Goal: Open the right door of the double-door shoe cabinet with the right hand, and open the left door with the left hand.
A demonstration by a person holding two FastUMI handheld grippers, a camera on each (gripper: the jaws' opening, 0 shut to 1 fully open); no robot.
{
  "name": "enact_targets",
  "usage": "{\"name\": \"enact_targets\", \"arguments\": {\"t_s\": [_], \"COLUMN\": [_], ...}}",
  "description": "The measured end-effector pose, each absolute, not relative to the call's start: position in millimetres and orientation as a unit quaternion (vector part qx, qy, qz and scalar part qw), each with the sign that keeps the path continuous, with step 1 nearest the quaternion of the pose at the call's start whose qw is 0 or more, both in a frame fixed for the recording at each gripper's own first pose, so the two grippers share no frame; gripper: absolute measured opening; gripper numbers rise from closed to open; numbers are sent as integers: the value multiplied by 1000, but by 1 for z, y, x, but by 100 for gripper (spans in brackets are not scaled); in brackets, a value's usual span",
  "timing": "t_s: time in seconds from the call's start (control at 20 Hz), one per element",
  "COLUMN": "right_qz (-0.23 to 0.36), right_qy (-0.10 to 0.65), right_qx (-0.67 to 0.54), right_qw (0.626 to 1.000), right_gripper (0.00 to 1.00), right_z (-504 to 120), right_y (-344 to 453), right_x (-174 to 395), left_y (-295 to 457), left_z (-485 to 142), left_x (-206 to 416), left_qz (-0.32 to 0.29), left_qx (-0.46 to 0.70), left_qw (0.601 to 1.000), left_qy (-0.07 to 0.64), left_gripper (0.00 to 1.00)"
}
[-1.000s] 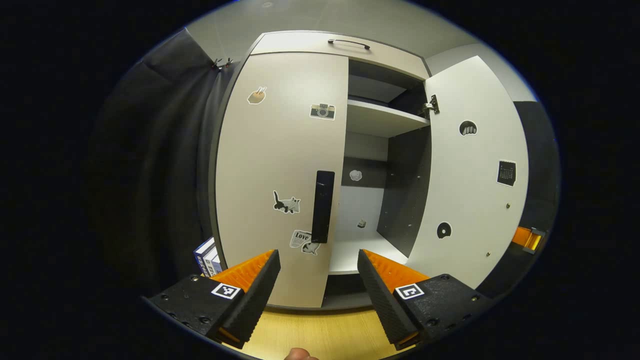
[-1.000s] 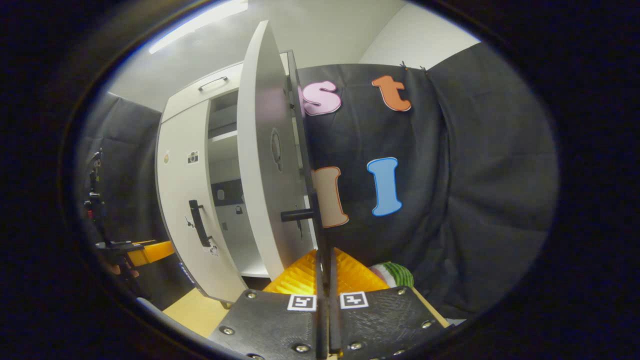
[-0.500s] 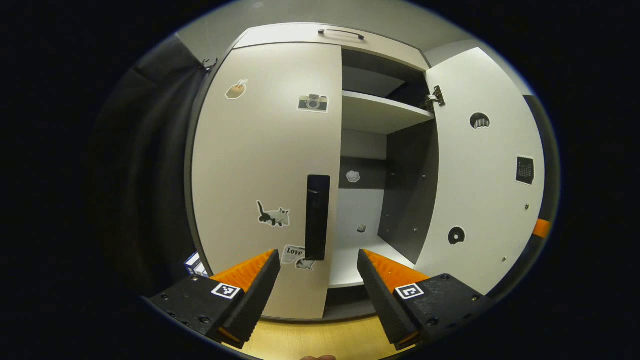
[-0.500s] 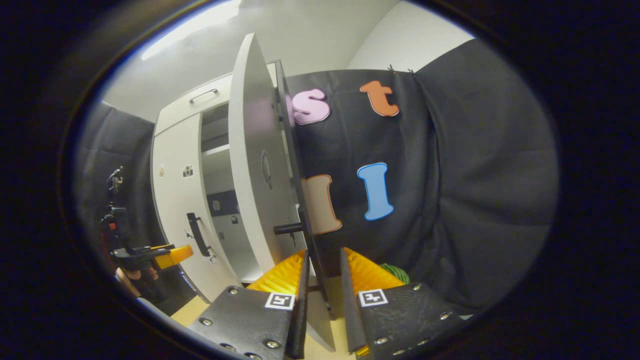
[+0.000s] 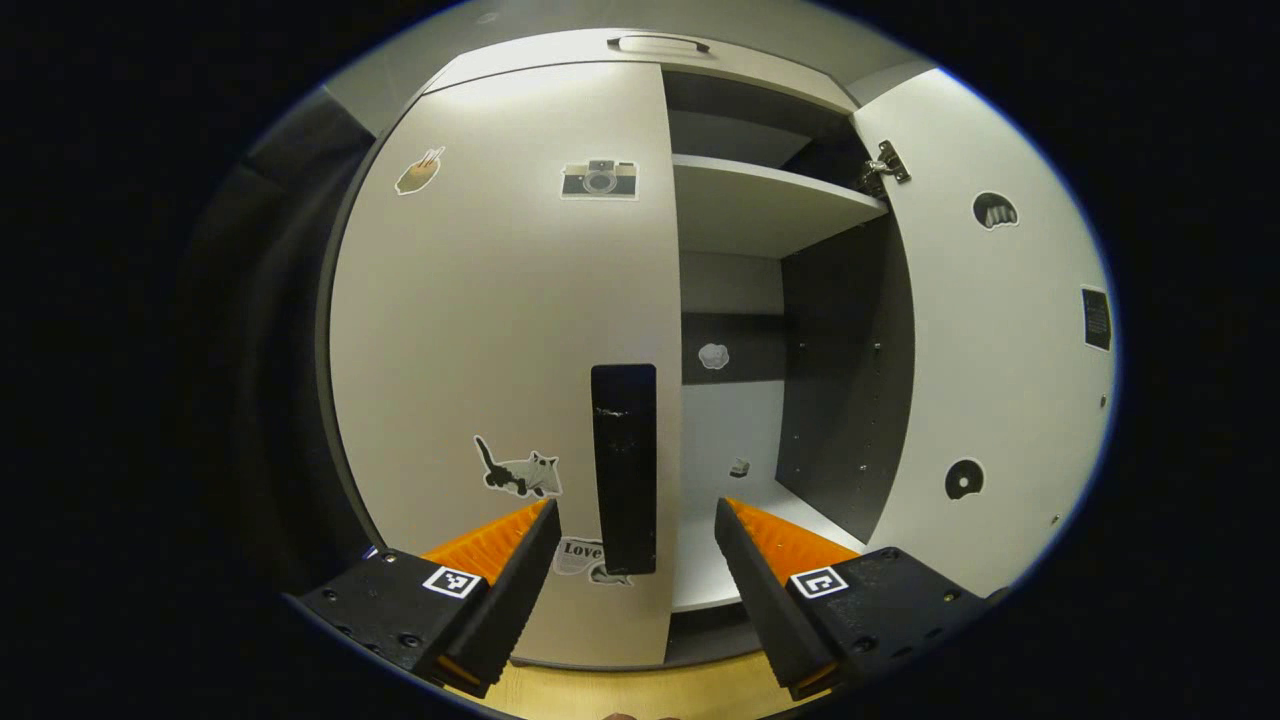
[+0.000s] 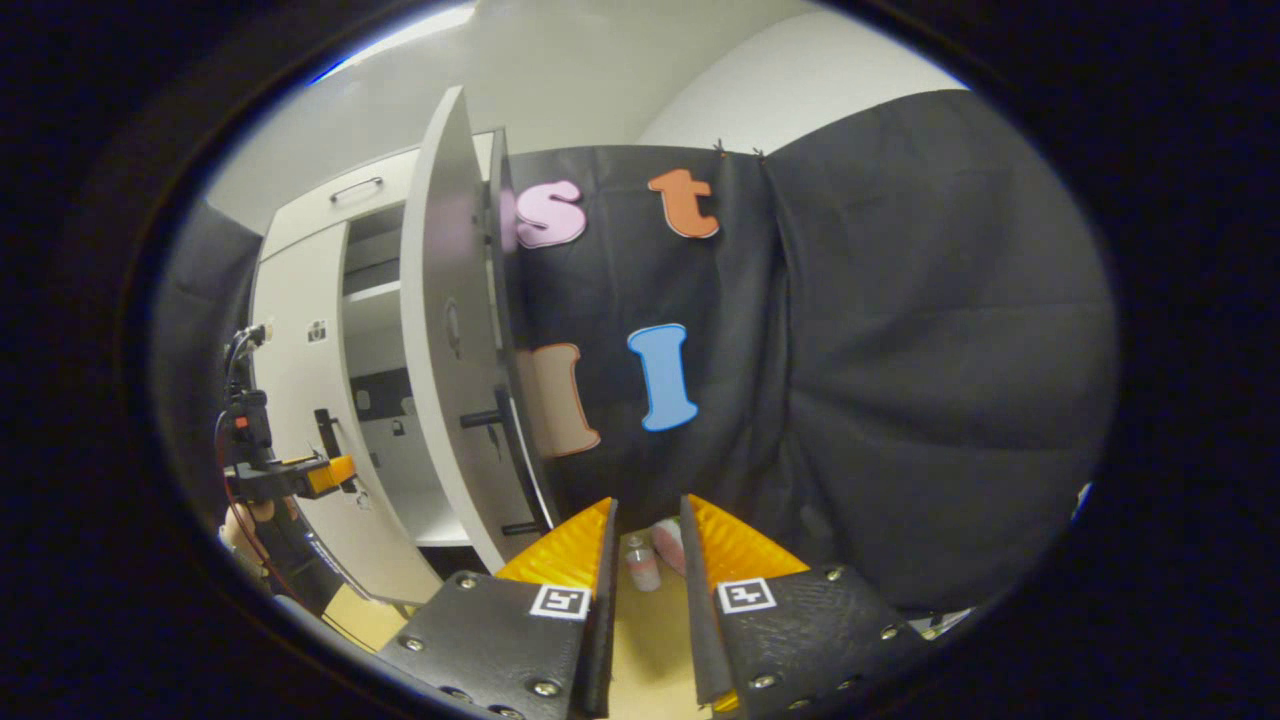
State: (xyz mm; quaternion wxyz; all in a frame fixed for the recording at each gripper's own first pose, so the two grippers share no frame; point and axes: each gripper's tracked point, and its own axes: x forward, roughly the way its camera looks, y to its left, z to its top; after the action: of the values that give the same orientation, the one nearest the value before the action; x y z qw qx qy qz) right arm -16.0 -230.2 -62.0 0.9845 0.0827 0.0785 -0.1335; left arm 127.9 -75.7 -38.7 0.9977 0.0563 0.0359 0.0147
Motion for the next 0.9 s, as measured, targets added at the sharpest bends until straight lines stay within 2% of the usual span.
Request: {"name": "enact_targets", "arguments": {"t_s": [0.2,0.3,0.35,0.45,0.6,0.65,0.8,0.9], "right_qz": [-170,-182,-187,-194,-197,-197,-193,-187], "right_qy": [94,101,104,107,111,112,114,116], "right_qx": [101,109,112,115,113,111,106,103], "right_qw": [976,972,970,968,968,968,969,970], "right_gripper": [32,32,32,32,32,32,32,32], "right_z": [-76,-82,-85,-88,-90,-90,-90,-89], "right_y": [-248,-255,-256,-260,-262,-262,-260,-258], "right_x": [-35,-41,-43,-45,-46,-46,-42,-39], "left_y": [-71,-66,-64,-59,-54,-54,-57,-66], "left_z": [-38,-38,-38,-39,-39,-39,-41,-42], "left_x": [142,147,150,153,156,159,158,158], "left_qz": [24,36,39,50,62,62,60,48], "left_qx": [69,75,78,83,80,78,72,67], "left_qw": [997,996,996,995,994,995,995,996], "left_qy": [31,30,29,31,30,29,25,25], "left_gripper": [94,88,80,73,73,70,68,59]}}
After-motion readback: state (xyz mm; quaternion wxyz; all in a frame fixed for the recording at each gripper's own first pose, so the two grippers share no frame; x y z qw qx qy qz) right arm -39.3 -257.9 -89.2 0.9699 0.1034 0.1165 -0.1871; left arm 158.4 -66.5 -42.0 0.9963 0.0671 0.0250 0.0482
